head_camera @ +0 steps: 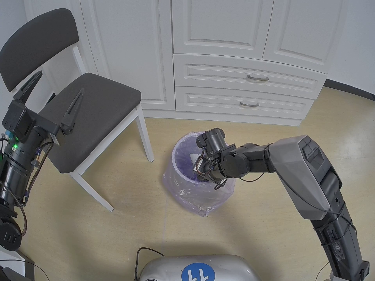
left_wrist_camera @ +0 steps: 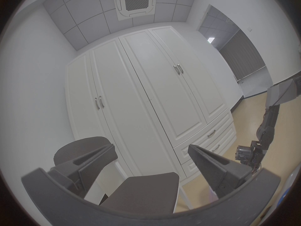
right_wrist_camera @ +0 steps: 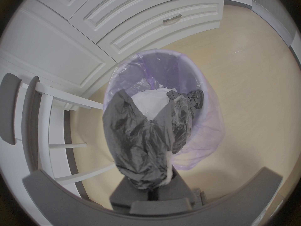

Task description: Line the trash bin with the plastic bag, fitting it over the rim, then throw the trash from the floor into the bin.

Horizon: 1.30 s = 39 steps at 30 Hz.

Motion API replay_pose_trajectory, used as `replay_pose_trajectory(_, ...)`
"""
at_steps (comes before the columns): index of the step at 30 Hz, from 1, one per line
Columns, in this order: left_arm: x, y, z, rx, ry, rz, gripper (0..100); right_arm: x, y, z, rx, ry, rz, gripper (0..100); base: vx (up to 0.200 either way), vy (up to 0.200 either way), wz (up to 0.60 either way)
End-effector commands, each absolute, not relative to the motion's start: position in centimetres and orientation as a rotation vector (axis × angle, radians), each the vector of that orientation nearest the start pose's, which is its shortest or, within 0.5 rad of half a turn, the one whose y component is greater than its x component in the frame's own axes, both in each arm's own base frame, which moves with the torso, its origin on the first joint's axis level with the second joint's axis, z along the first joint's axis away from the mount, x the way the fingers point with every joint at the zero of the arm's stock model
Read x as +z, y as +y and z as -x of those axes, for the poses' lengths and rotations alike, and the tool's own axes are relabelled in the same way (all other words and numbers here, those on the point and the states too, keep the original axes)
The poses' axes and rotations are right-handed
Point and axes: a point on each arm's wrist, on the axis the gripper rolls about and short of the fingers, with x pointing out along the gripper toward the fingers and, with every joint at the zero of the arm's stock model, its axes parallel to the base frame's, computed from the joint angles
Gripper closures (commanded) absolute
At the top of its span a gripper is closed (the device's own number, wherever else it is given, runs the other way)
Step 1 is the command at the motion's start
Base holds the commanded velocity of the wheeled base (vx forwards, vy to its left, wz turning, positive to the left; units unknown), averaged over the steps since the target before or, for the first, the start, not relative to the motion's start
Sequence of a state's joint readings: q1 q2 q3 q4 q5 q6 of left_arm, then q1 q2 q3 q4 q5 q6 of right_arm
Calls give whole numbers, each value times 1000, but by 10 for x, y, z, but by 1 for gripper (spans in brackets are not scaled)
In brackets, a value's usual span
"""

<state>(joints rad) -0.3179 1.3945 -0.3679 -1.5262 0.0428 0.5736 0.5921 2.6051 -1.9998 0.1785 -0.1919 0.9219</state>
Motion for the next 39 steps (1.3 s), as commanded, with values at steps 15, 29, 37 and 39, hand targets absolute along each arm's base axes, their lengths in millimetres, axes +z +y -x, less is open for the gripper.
replay_pose_trajectory(15, 231, -60, -185, -126, -542, -472, 0, 54, 277, -416, -16, 948, -425, 100, 0, 0, 0)
replay_pose_trajectory(29, 229, -66, -184, -158, -540, -468, 0, 38, 288, -429, 3, 837, -569, 100, 0, 0, 0)
replay_pose_trajectory(37, 225, -73, -183, -197, -529, -464, 0, 15, 291, -440, 13, 785, -628, 100, 0, 0, 0)
replay_pose_trajectory(39, 222, -75, -185, -202, -518, -466, 0, 11, 292, -440, 16, 787, -625, 100, 0, 0, 0)
